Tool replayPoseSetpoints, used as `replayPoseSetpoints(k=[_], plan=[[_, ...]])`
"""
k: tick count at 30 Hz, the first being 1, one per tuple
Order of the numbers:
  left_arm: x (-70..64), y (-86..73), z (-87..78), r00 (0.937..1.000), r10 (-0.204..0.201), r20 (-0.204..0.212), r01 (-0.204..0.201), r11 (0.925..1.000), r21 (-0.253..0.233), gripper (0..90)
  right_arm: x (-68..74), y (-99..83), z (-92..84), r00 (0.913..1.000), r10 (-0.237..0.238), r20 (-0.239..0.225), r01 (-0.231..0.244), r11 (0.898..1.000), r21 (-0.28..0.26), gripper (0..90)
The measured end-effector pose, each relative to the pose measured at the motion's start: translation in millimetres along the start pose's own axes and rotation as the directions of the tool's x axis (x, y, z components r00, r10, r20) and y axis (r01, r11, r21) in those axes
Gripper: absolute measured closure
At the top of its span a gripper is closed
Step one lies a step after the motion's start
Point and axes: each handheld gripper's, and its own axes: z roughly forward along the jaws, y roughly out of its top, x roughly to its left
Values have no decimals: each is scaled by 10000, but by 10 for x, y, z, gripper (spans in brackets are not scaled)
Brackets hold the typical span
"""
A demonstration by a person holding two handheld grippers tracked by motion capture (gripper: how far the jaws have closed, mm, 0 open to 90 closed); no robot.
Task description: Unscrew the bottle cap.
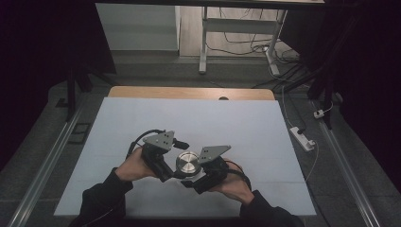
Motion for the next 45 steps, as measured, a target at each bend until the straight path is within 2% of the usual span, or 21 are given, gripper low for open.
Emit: replayPoseSetpoints(k=[3,5,8,9,11,12,13,14,16,18,19,24,25,26,29,30,32,36,37,40,45], plan=[[-11,-23,39,9984,326,452,-333,9993,141,123,26,6,12,9992,-340,-196,343,9993,116,148],[-27,-27,71,9985,393,375,-400,9991,165,183,33,7,8,9988,-432,-210,435,9989,164,148],[-37,-18,85,9994,330,32,-331,9994,60,192,19,7,-4,9997,-225,48,224,9997,84,148],[-38,-4,101,9992,-95,-394,90,9999,-126,193,1,5,-13,9997,-146,182,146,9999,0,148],[-41,2,114,9976,-227,-649,211,9995,-245,193,-30,4,-35,9988,120,465,-115,9999,-108,148],[-58,28,148,9897,-646,-1275,608,9976,-335,194,-41,3,-44,9974,293,662,-285,9995,-130,148],[-58,28,148,9897,-646,-1275,608,9976,-335,194,-41,3,-44,9974,293,662,-285,9995,-130,148],[-73,45,169,9834,-773,-1644,729,9968,-325,194,-57,0,-50,9919,503,1165,-490,9987,-144,148],[-104,73,218,9673,-1045,-2312,990,9945,-354,194,-68,-3,-50,9887,537,1397,-521,9985,-151,148],[-126,94,283,9410,-1507,-3032,1431,9886,-471,195,-94,-14,-46,9761,995,1934,-974,9950,-202,148],[-126,94,283,9410,-1507,-3032,1431,9886,-471,195,-94,-14,-46,9761,995,1934,-974,9950,-202,148],[-145,95,375,9016,-2171,-3741,2079,9760,-653,194,-119,-42,-1,9542,1466,2608,-1476,9889,-156,148],[-141,97,389,8988,-2247,-3764,2171,9741,-631,192,-121,-48,5,9529,1480,2646,-1496,9886,-145,148],[-140,98,394,9003,-2240,-3732,2164,9743,-627,192,-121,-48,5,9529,1480,2646,-1496,9886,-145,148],[-88,131,321,9256,-2342,-2975,2261,9721,-618,85,-133,-60,-5,9593,1438,2432,-1428,9895,-217,148],[-88,131,321,9256,-2342,-2975,2261,9721,-618,49,-132,-58,-8,9623,1351,2359,-1330,9908,-252,148],[-82,144,175,9495,-1694,-2640,1639,9856,-428,0,-125,-53,-18,9699,1248,2091,-1218,9922,-271,148],[-59,99,16,9849,-783,-1544,792,9969,-1,30,-102,-38,-23,9882,914,1231,-889,9957,-253,148],[-59,99,16,9849,-783,-1544,792,9969,-1,36,-102,-38,-23,9882,914,1231,-889,9957,-253,148],[-48,26,9,9979,-126,-638,144,9995,274,70,-42,-20,-4,9992,335,220,-330,9992,-212,148],[-39,-24,54,9996,135,258,-137,9999,60,187,43,4,22,9998,-26,-181,23,9999,-172,148]])
